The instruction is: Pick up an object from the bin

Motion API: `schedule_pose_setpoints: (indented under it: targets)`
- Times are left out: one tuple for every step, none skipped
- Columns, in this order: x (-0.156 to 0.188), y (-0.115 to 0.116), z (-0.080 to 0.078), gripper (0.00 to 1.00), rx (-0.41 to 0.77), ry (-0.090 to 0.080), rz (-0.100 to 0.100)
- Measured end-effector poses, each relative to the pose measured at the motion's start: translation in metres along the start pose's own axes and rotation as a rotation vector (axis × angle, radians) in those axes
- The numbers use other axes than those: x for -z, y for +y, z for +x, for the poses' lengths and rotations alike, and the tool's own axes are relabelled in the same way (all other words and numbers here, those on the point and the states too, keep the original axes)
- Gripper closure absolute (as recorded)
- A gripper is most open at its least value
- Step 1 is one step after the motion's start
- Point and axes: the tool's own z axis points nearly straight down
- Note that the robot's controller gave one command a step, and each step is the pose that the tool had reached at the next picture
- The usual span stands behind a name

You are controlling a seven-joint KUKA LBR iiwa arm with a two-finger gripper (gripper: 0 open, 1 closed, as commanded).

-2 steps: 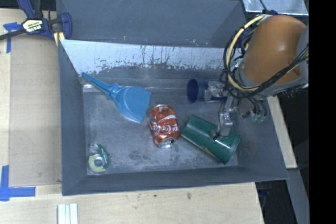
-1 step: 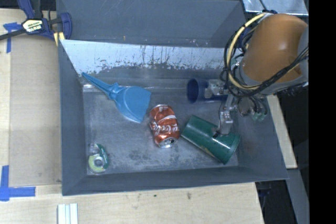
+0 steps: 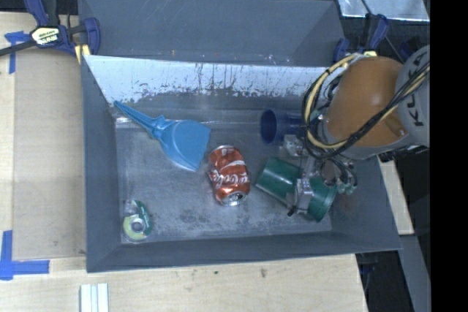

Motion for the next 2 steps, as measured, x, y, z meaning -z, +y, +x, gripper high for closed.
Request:
schedule_pose_setpoints:
  targets:
    - [-0.044, -0.003, 0.008, 0.0, -0.002, 0.005, 0.0]
    - [-0.002, -0.017, 0.016, 0.0, -0.11, -0.003, 0.0]
